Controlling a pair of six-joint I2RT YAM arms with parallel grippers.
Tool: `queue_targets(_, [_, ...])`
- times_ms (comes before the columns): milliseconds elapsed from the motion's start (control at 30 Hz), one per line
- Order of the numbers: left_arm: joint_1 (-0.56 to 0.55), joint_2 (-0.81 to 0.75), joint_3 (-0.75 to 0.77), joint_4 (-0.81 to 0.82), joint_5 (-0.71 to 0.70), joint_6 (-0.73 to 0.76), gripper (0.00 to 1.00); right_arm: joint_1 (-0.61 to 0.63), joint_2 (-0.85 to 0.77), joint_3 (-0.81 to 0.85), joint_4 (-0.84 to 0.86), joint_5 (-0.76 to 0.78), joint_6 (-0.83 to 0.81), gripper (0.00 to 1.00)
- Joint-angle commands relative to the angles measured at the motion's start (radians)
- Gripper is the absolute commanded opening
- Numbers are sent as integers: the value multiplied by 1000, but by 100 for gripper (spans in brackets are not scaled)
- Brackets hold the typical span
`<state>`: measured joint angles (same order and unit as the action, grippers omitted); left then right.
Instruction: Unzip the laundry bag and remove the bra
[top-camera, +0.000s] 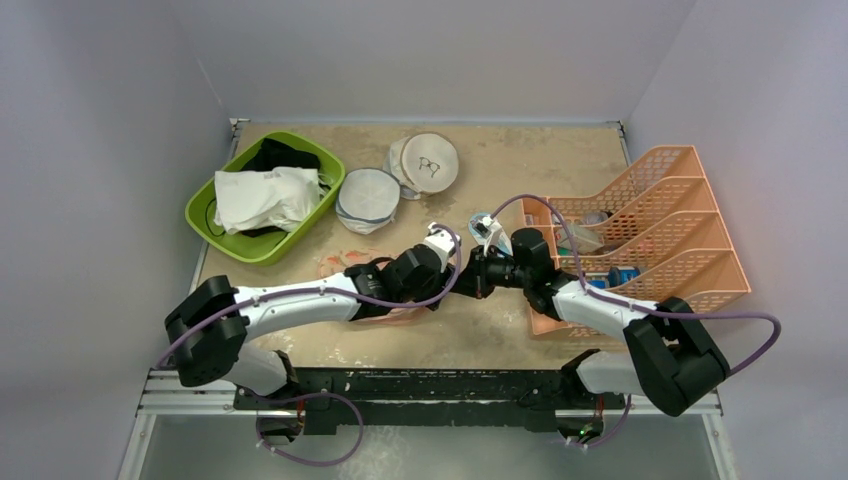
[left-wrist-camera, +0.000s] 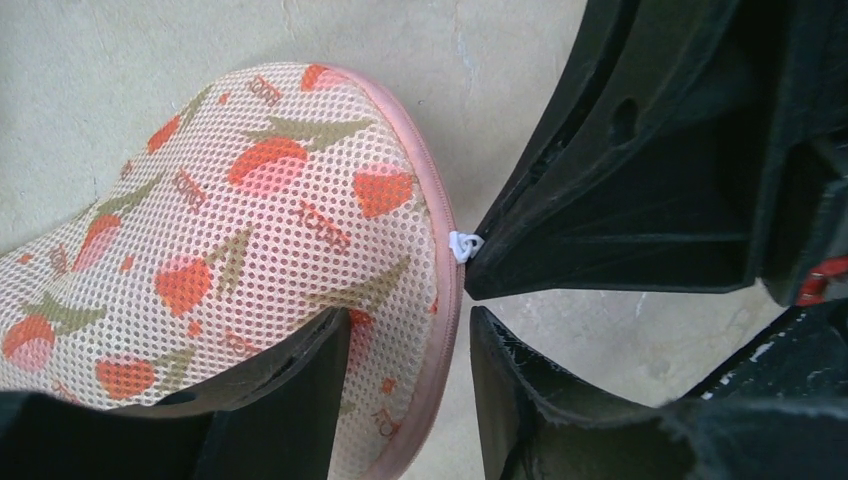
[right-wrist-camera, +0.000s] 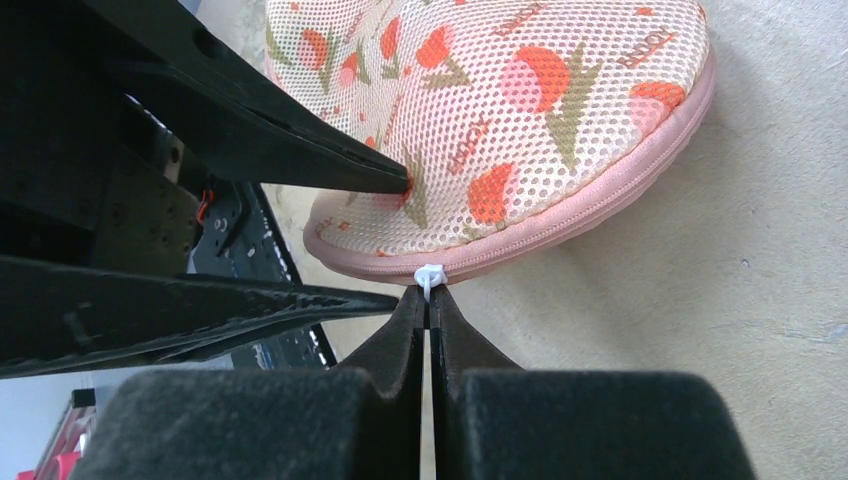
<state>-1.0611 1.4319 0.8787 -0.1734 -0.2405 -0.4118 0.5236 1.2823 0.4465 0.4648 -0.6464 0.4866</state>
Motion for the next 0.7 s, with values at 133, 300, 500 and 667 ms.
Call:
queue_targets(133, [-2, 17, 4, 0, -48, 3, 30, 5, -11, 22, 21, -6, -9, 0])
queue_targets(300, [-2, -62, -14, -40, -104, 18, 15, 4, -9, 23, -2, 41, 14, 0])
queue_targets(500, [-2, -163, -26, -112, -152, 43, 2, 3, -9, 25, -39, 55, 28, 0])
queue_targets(667, [-3, -261, -57, -136, -132, 83, 0, 3, -6, 46, -62, 70, 16, 0])
